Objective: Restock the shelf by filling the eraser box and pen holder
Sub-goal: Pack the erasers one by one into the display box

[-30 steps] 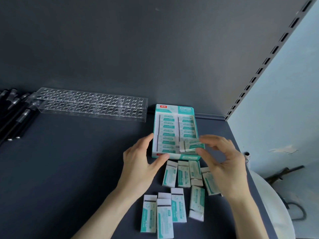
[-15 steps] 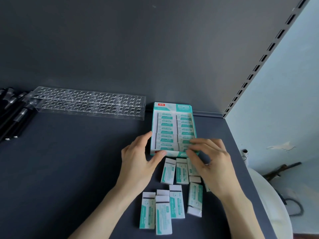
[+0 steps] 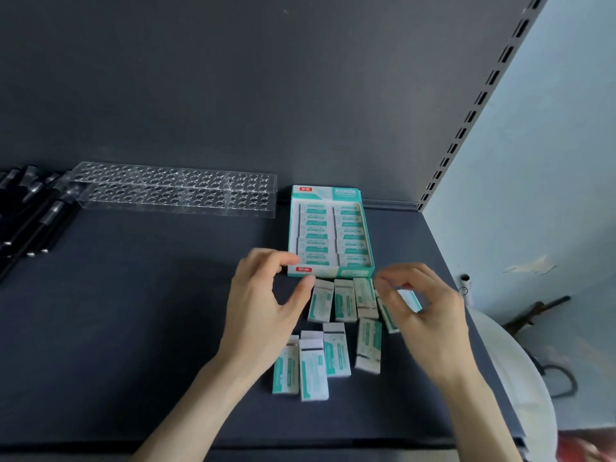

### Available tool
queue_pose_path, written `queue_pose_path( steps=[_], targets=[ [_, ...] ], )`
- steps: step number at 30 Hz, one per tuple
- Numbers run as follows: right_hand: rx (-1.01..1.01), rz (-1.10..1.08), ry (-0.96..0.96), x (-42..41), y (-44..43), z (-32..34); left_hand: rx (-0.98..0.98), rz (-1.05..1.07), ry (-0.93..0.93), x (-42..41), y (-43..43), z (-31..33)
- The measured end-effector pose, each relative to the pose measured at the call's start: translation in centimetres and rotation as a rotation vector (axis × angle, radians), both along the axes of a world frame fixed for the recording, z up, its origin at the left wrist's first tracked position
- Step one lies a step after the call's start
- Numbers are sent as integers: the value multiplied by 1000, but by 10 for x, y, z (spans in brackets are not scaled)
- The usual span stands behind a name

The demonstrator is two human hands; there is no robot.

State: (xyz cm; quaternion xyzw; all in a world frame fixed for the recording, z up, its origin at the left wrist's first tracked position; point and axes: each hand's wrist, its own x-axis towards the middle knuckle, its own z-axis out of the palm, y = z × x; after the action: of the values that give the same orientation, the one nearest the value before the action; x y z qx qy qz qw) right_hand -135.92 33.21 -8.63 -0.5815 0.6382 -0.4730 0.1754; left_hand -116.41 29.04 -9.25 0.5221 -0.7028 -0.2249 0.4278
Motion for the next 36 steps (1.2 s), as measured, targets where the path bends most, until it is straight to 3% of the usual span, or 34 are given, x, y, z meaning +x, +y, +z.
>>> queue_pose_path(
  steps=[6, 16, 23, 28, 36],
  targets=[
    [-23, 72, 14, 4, 34, -14, -23, 20, -34, 3, 54, -8],
    [25, 133, 498, 3, 50, -28, -53, 251, -392, -15, 95, -27],
    [21, 156, 449, 1, 48, -30, -115, 207, -215, -12, 101, -23],
    [92, 160, 533, 2, 50, -28, 59, 173, 48, -9, 103, -21],
    [137, 201, 551, 0, 49, -26, 99, 198, 45, -12, 102, -19]
  ],
)
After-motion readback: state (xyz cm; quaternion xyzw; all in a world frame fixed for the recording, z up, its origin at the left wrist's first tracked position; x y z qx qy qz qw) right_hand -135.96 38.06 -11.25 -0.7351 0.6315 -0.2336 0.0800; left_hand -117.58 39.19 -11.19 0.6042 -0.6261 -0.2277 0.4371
